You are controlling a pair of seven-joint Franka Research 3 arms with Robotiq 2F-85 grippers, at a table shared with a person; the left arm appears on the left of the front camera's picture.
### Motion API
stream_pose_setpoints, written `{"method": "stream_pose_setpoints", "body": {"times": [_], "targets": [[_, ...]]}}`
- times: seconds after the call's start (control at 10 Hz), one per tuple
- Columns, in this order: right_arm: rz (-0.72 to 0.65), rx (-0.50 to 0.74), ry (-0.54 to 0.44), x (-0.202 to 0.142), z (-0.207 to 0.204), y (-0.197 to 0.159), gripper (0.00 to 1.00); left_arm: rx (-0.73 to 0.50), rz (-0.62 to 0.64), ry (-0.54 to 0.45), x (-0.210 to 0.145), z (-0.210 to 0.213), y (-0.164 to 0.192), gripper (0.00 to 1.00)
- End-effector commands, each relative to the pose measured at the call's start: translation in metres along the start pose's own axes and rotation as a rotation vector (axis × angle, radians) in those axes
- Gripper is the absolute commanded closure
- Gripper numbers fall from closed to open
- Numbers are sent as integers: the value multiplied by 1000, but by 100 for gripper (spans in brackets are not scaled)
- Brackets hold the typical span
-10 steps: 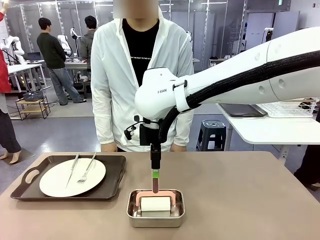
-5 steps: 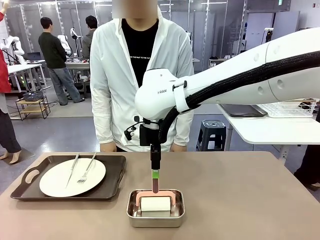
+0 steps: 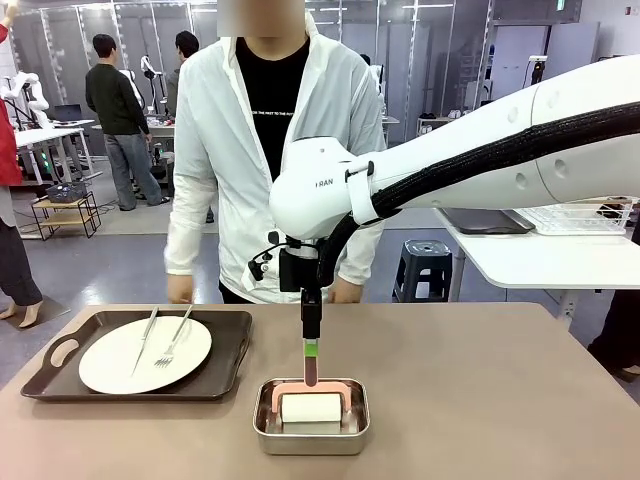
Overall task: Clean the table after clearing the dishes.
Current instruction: When the right (or left) Handle tray is removed, use the right hand (or left hand) to clean the right (or left) side of the table with the Lint Roller.
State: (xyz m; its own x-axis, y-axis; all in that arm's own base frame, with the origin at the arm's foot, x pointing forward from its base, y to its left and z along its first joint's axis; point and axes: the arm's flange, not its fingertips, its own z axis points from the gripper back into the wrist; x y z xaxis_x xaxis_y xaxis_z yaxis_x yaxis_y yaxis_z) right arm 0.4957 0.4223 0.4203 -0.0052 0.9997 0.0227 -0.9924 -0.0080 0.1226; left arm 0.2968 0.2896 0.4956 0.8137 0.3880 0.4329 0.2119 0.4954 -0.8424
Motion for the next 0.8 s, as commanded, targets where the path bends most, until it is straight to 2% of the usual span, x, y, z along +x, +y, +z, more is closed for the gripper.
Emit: {"method": "stream_pose_setpoints", "body": {"times": [0.0, 0.1, 0.2, 0.3, 0.4, 0.5, 0.7], "targets": [[6, 0, 2, 1, 0, 2, 0, -7, -8, -5, 0, 3, -2, 0], [0, 0, 0, 0, 0, 0, 0, -7, -8, -5, 0, 3, -2, 0], [-116, -57, -65, -16, 29, -11, 0, -7, -8, -5, 0, 3, -2, 0], [-176, -90, -137, -28, 53, -14, 0, -7, -8, -5, 0, 3, -2, 0], [-248, -58, -274, -41, 71, -13, 0, -7, -8, -5, 0, 3, -2, 0], [-342, -24, -337, -59, 77, -13, 0, -7, -8, -5, 0, 3, -2, 0], [-572, 145, -563, -125, 89, -10, 0, -7, -8, -5, 0, 3, -2, 0]]}}
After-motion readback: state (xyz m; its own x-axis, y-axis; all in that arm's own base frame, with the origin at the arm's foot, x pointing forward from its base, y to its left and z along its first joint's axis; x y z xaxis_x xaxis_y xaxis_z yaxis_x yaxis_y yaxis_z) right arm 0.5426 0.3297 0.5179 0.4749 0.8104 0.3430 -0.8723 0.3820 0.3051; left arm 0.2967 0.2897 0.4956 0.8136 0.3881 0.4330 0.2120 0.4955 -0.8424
